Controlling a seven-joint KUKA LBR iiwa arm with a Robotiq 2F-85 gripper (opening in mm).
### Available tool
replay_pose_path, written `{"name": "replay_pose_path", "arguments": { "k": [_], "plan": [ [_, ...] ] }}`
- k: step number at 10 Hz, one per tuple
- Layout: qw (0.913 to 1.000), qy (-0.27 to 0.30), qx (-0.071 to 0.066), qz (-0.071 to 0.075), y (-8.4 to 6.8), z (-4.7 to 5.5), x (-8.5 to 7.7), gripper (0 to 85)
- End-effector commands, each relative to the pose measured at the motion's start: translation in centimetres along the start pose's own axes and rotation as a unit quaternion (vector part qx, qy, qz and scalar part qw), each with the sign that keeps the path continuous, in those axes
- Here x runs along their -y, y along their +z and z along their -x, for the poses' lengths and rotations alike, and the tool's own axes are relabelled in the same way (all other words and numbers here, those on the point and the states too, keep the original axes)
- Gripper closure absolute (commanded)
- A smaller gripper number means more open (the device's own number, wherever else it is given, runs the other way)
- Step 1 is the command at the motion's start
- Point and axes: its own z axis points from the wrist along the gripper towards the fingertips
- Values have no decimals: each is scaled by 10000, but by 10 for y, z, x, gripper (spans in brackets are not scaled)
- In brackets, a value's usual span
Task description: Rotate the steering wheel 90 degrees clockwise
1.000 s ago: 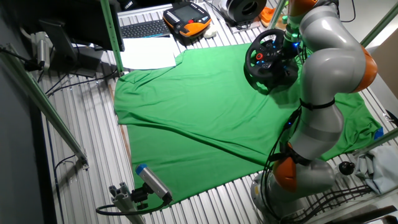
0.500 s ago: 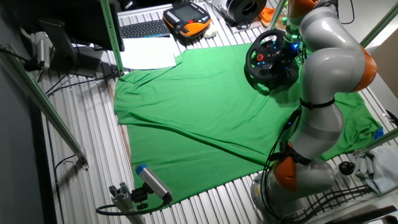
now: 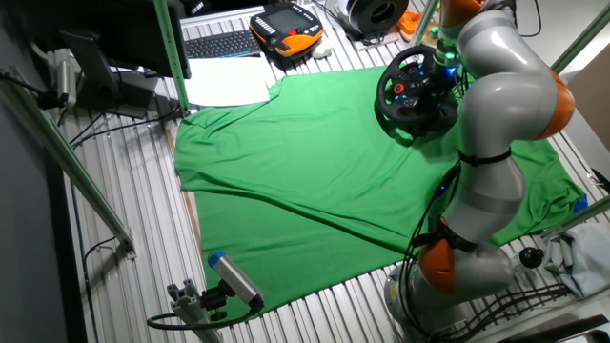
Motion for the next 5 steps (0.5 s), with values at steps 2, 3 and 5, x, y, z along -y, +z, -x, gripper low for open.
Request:
{"name": "replay_pose_path", "arguments": {
  "k": [2, 3, 5],
  "plan": [
    [9992, 396, -80, -60, -4, -2, -4, 510],
    [9974, 713, -100, 55, -5, -2, -5, 510],
    [9921, 1226, -145, 239, -6, -3, 1, 510]
  ]
}}
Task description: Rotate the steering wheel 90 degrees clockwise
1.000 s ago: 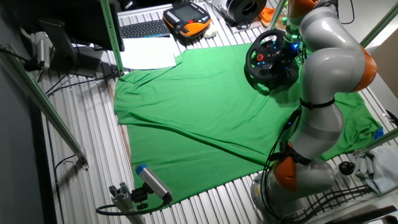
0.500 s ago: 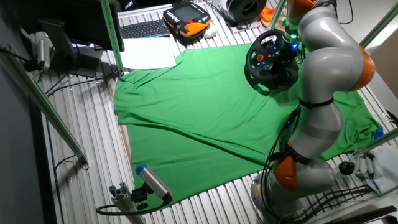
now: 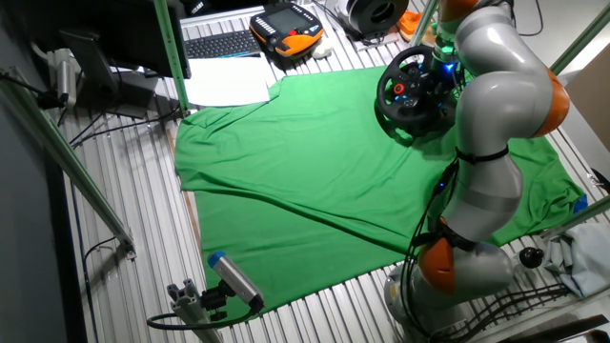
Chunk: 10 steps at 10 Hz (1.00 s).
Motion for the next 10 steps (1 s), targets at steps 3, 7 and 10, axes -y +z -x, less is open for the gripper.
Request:
{"name": "replay_pose_path", "arguments": {
  "k": [3, 7, 10],
  "plan": [
    [9960, 865, -145, 171, -1, -3, -2, 510],
    [9849, 1709, -215, 194, -3, -6, -4, 510],
    [9748, 2218, -177, 152, -4, -11, 3, 340]
  ]
}}
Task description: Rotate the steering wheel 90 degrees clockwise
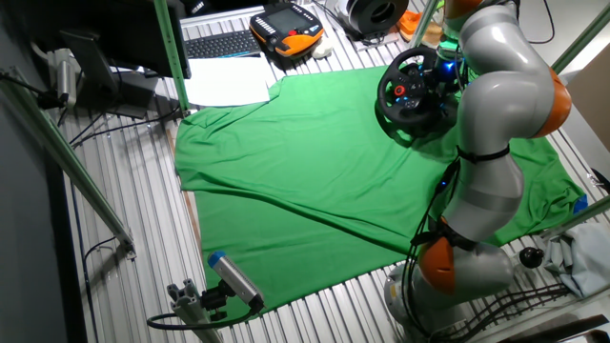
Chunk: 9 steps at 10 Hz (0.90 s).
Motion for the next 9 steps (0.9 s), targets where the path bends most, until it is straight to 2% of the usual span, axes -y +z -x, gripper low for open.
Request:
{"name": "replay_pose_path", "arguments": {
  "k": [1, 2, 8, 9],
  "plan": [
    [9977, 670, -23, 81, 0, -1, 1, 340],
    [9973, 729, 52, 80, -1, 1, 4, 340],
    [9981, 580, 122, 163, 6, 18, 13, 340],
    [9986, 484, 83, 196, 9, 23, 15, 510]
  ]
}}
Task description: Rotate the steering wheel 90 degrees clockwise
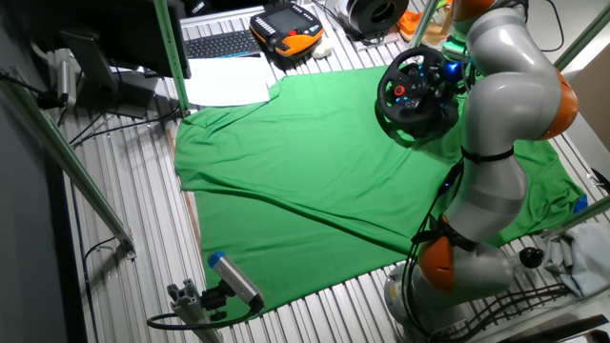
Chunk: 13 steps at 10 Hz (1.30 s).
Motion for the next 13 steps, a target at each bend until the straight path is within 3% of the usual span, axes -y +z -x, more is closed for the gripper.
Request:
{"name": "replay_pose_path", "arguments": {
  "k": [1, 3, 4, 6, 7, 13],
  "plan": [
    [10000, -55, -14, 18, 1, 3, 0, 510],
    [10000, -70, -30, 55, 2, 3, -1, 510],
    [9999, -81, -35, 72, 2, 3, -1, 680],
    [9998, -106, -81, 152, 3, 3, -1, 680],
    [9997, -110, -81, 184, 4, 2, -1, 850],
    [9992, -184, -82, 352, 12, -2, 2, 850]
  ]
}}
